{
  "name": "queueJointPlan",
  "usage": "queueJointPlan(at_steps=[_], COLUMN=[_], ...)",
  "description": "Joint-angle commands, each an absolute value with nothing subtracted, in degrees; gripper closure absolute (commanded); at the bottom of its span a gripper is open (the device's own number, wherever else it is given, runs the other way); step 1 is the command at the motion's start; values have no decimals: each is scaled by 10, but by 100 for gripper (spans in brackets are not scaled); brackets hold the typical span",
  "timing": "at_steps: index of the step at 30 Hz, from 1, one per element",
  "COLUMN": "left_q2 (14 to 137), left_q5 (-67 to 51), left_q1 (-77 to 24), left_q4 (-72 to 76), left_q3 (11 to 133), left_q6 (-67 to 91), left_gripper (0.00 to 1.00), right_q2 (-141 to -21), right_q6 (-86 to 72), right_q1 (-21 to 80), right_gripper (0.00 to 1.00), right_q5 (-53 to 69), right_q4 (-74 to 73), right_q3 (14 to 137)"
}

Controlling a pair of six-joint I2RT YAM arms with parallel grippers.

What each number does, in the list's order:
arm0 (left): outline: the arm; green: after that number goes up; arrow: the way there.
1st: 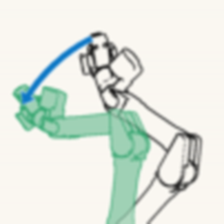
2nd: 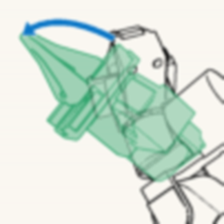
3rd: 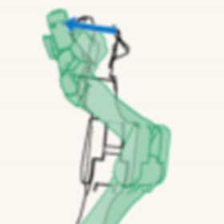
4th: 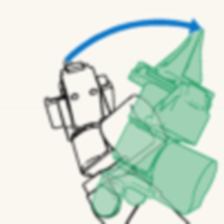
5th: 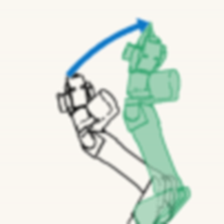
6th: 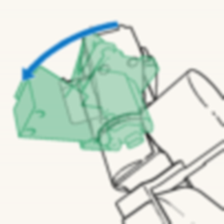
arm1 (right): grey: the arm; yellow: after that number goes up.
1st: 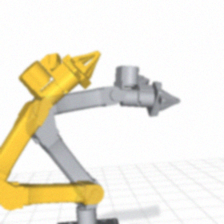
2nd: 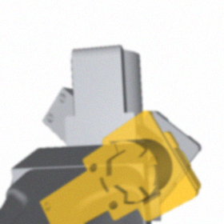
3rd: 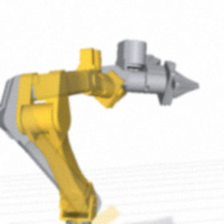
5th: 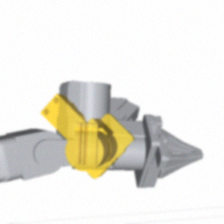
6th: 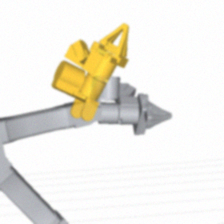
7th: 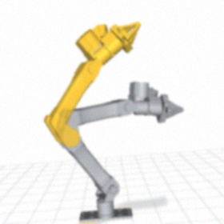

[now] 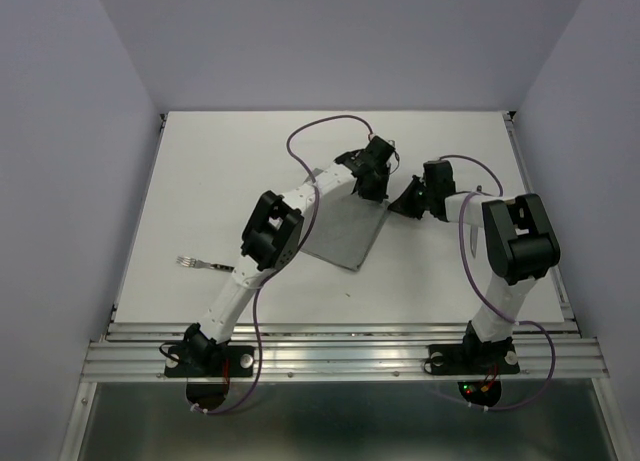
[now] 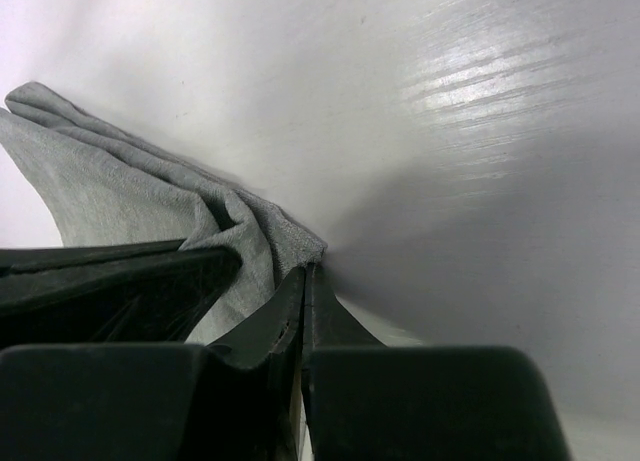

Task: Fold the napkin into a case and place the utensils inside
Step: Smooth out the lower triangle-folded napkin at the center of the board.

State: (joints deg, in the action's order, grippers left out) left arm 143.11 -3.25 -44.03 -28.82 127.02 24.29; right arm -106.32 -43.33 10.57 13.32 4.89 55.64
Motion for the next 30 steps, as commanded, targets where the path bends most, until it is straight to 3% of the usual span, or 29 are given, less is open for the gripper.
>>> queueJointPlan(at_steps=[1, 23, 26, 30], left_q2=[1364, 1417, 1426, 1420], left_q5=[-54, -112, -116, -116], left_q1=[-440, -442, -442, -442], left_q4=[-316, -291, -294, -301], left_q3=[1264, 1292, 1300, 1303], left_q6=[237, 296, 298, 296], left_gripper=[100, 100, 89, 74], right_q2=[-1077, -1076, -1074, -1053], right_q6=[-429, -440, -442, -443], right_q1=[108, 108, 108, 108], right_gripper=[99, 99, 98, 81], right_q5=[107, 109, 108, 91], right_q4=[38, 41, 41, 33], right_q3=[574, 576, 571, 563])
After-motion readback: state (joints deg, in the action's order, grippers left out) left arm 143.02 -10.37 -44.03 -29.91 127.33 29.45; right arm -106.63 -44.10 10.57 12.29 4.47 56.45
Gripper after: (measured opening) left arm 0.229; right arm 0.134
